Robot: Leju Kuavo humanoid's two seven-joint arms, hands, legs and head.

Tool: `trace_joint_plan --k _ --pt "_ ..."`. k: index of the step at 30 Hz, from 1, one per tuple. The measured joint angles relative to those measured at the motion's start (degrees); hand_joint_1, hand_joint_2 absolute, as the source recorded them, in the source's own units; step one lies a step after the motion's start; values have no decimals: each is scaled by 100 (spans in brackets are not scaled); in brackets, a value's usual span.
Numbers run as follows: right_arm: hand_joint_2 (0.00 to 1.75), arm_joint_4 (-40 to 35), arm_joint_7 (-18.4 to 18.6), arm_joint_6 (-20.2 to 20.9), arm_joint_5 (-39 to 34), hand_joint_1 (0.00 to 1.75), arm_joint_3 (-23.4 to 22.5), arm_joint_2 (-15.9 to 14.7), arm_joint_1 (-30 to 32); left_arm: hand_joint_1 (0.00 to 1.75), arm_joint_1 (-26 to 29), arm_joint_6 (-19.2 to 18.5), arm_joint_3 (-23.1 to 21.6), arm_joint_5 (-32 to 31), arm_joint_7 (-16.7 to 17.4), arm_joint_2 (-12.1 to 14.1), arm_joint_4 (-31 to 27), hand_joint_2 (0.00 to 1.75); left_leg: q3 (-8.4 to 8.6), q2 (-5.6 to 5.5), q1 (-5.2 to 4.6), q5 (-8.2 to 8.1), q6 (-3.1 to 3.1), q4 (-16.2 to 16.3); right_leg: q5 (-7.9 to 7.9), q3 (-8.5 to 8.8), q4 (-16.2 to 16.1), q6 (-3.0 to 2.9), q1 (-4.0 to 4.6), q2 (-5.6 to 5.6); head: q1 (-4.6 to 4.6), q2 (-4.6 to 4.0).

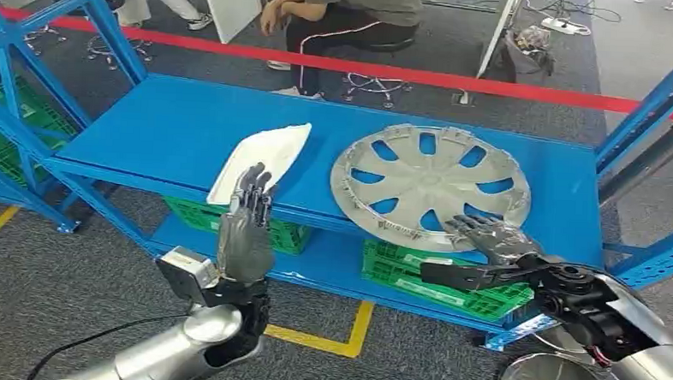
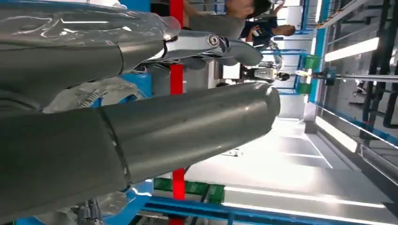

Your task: Take the parts from the cabinet and place them on the table.

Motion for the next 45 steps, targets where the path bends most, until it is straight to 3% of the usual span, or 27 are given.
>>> trace_joint_plan --k 14,30,31,32,45 --pt "175 146 4 -140 -74 0 -90 24 28 0 97 -55 0 -98 15 52 4 0 1 0 0 0 0 0 0 1 0 0 0 -1 0 0" --pt "175 129 74 -103 -35 2 -188 122 -18 0 256 162 0 -184 48 151 -92 0 0 -2 0 0 -1 0 -1 3 1 0 0 -3 0 0" --pt "175 129 83 -81 -13 155 -188 127 -26 0 256 166 0 -175 48 153 -92 0 0 -2 0 0 -1 -1 -1 3 1 0 0 -3 0 0" --pt "175 129 90 -55 7 175 -186 138 -33 0 255 166 0 -171 48 157 -92 0 1 -2 0 0 -1 -1 -1 3 1 1 0 -3 0 0" --pt "175 214 111 -98 151 175 -105 155 -60 0 190 168 0 -74 50 168 -92 0 1 -1 0 0 -1 0 -3 2 1 0 0 -3 0 0"
